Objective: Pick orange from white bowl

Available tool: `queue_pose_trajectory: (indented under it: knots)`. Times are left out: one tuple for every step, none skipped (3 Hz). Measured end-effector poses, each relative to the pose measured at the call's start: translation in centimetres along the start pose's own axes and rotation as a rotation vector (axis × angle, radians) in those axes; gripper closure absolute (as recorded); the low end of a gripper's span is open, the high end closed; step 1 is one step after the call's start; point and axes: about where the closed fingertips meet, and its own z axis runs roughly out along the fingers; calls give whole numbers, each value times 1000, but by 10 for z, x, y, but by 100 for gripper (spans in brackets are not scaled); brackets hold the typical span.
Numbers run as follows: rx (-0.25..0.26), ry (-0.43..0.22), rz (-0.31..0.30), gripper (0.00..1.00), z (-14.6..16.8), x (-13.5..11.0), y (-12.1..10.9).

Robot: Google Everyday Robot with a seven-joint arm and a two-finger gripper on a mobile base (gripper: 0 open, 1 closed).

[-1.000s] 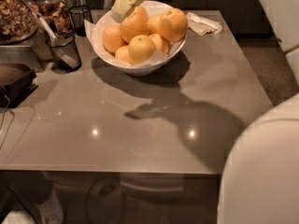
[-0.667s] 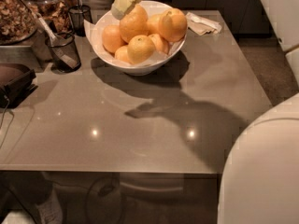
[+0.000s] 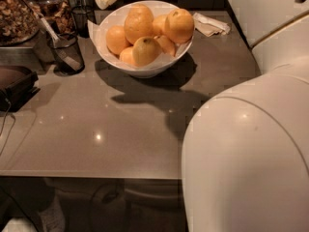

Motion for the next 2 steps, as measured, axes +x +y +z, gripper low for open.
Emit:
queue_pose_trajectory:
  knots:
    - [-11,-17,-8,0,2,0,1]
    - [-8,-51,-15,0,11,1,-4]
